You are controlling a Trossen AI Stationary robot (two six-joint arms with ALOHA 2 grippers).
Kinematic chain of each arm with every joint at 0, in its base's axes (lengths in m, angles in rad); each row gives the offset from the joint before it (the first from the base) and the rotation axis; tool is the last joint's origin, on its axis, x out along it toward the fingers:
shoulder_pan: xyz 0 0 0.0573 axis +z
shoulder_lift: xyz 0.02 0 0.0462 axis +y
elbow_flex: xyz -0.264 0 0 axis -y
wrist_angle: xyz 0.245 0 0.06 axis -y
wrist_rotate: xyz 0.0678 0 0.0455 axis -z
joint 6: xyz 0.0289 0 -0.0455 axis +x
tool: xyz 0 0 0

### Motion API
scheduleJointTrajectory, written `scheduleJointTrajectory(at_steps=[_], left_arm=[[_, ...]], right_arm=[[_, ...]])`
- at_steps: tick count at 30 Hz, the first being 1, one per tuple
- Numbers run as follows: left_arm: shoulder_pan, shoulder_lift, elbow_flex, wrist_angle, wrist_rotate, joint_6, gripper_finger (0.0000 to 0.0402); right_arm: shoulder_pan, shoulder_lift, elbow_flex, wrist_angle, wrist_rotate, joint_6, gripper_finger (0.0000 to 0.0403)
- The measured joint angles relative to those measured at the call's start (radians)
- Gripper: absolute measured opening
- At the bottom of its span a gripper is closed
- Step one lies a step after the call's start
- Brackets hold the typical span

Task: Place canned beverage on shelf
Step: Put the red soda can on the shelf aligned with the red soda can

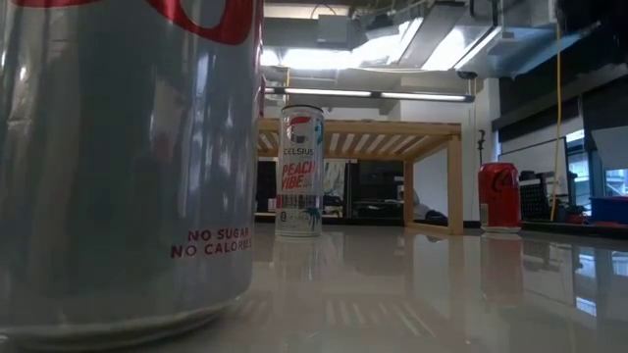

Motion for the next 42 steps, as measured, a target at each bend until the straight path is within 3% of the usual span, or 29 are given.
scheduleJointTrajectory(at_steps=[11,26,33,36,42], left_arm=[[-0.015,0.000,0.000,0.000,-0.007,-0.005,0.0377],[-0.014,0.000,0.000,-0.005,-0.032,-0.005,0.0377],[-0.014,0.000,0.000,-0.005,-0.031,-0.005,0.0377],[-0.014,0.000,0.000,-0.005,-0.031,-0.005,0.0377],[-0.014,0.000,0.001,-0.005,-0.031,-0.005,0.0377]], right_arm=[[0.000,0.021,-0.157,0.003,-0.036,0.025,0.0296],[0.000,0.021,-0.160,0.012,-0.004,0.046,0.0285],[0.001,0.058,-0.160,0.056,-0.071,0.059,0.0285],[0.064,0.078,-0.160,0.047,-0.094,0.087,0.0284],[0.258,0.112,-0.111,0.052,-0.014,0.213,0.0285]])
